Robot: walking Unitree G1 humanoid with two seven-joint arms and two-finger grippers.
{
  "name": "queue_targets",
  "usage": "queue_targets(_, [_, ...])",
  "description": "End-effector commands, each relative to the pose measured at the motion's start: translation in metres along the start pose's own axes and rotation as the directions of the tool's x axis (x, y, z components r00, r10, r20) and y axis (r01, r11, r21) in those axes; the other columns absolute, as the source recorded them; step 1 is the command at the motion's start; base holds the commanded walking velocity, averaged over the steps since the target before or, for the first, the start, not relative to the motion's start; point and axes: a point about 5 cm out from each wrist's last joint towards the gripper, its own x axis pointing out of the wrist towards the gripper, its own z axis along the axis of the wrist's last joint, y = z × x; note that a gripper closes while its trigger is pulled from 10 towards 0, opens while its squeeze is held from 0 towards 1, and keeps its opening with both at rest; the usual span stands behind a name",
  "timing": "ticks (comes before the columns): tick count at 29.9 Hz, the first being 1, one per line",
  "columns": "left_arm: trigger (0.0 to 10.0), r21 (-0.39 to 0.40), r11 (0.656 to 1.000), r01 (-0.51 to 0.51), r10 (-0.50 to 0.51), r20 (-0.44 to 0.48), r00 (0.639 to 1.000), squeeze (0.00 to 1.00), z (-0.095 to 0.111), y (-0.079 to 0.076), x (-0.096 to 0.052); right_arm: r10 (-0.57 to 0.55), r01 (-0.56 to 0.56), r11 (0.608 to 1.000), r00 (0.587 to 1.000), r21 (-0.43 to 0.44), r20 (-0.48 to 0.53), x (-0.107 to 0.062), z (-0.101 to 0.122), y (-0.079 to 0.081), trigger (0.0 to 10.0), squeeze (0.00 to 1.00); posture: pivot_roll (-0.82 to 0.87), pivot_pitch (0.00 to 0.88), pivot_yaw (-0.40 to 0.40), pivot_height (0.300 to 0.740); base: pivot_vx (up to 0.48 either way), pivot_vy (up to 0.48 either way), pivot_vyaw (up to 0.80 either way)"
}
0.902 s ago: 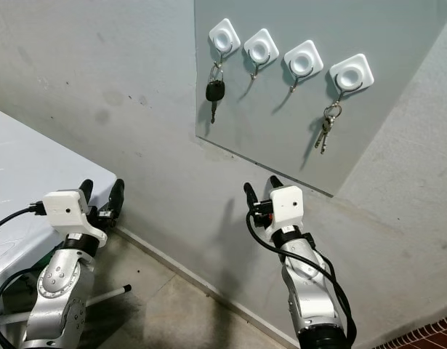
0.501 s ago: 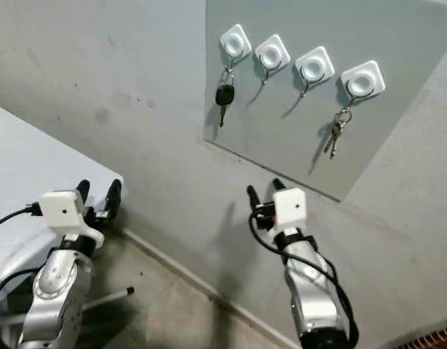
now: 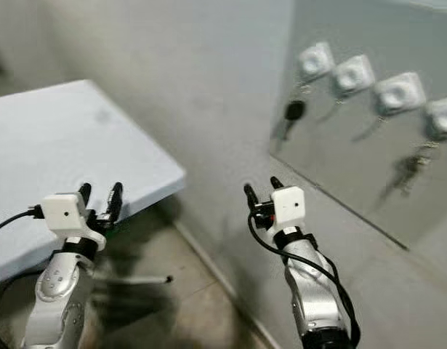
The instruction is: Hang keys on a hook
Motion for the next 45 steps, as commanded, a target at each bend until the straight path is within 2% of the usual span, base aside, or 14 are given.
queue_targets(1, [10.0,0.024,1.000,-0.009,0.009,0.009,1.000,0.00,0.0046,0.0035,0.0010,0.004,-0.004,1.000,1.000,0.008,0.017,0.0039,0.0055,0.0023,10.0,0.00,-0.08,0.000,-0.046,0.728,0.000,0.000,0.80])
queue_targets(20, [10.0,0.026,0.999,-0.027,0.027,-0.003,1.000,0.00,0.0069,0.0059,0.0033,0.002,-0.002,1.000,1.000,0.020,0.021,0.0057,0.0084,0.0025,10.0,0.00,-0.08,0.000,-0.041,0.728,0.000,0.000,0.78])
queue_targets(23, [10.0,0.013,0.999,-0.030,0.030,-0.013,0.999,0.00,0.0057,0.0057,0.0028,0.004,-0.006,0.998,1.000,0.066,0.029,0.0053,0.0088,0.0042,10.0,0.00,-0.08,0.000,-0.040,0.728,0.000,0.000,0.00])
queue_targets(29, [10.0,-0.018,0.999,-0.038,0.037,-0.028,0.999,0.00,0.0037,0.0057,0.0034,0.007,-0.009,0.997,1.000,0.075,0.028,0.0051,0.0092,0.0047,10.0,0.00,-0.08,0.000,-0.039,0.728,0.000,0.000,0.00])
queue_targets(45, [10.0,-0.027,0.998,-0.050,0.049,-0.042,0.998,0.00,0.0036,0.0075,0.0042,0.021,-0.024,0.996,0.999,0.089,0.033,0.0043,0.0103,0.0062,10.0,0.00,-0.08,0.000,-0.040,0.728,0.000,0.015,0.00])
